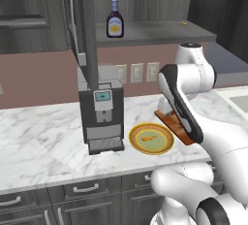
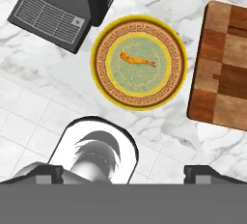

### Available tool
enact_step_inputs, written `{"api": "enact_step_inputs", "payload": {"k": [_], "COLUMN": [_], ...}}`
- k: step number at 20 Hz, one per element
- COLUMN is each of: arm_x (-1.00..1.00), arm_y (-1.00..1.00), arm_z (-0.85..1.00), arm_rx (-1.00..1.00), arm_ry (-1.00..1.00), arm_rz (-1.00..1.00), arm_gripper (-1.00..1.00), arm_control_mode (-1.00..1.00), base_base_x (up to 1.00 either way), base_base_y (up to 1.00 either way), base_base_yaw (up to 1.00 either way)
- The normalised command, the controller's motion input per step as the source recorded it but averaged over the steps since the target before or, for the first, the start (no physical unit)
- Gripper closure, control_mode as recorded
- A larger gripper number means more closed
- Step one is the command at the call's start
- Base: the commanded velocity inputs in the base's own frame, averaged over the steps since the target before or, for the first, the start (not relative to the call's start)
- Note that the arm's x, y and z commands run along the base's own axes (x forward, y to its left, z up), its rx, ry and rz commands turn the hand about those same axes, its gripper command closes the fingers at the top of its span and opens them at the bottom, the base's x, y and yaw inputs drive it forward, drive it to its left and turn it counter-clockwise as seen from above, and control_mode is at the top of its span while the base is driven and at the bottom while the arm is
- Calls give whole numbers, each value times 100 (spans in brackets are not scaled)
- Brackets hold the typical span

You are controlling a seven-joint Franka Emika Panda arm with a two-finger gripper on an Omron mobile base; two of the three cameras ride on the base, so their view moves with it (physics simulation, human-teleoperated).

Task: Pick the shrimp from the plate and place it on the cutting board. Then pick the condiment bottle from the cabinet and place it next to the cutting board.

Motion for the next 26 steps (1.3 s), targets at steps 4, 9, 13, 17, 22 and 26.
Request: {"api": "enact_step_inputs", "payload": {"k": [4,9,13,17,22,26], "arm_x": [0,0,0,1,9,14], "arm_y": [0,0,0,0,0,0], "arm_z": [-14,-21,-31,-30,-26,-26], "arm_rx": [1,0,0,0,1,0], "arm_ry": [-2,-3,-6,-5,-3,-1], "arm_rz": [16,16,15,12,9,8], "arm_gripper": [-100,-100,-100,-100,-100,-100], "arm_control_mode": [-100,-100,-100,-100,-100,-100], "base_base_x": [0,0,0,0,0,0], "base_base_y": [0,0,0,0,0,0], "base_base_yaw": [0,0,0,0,0,0]}}
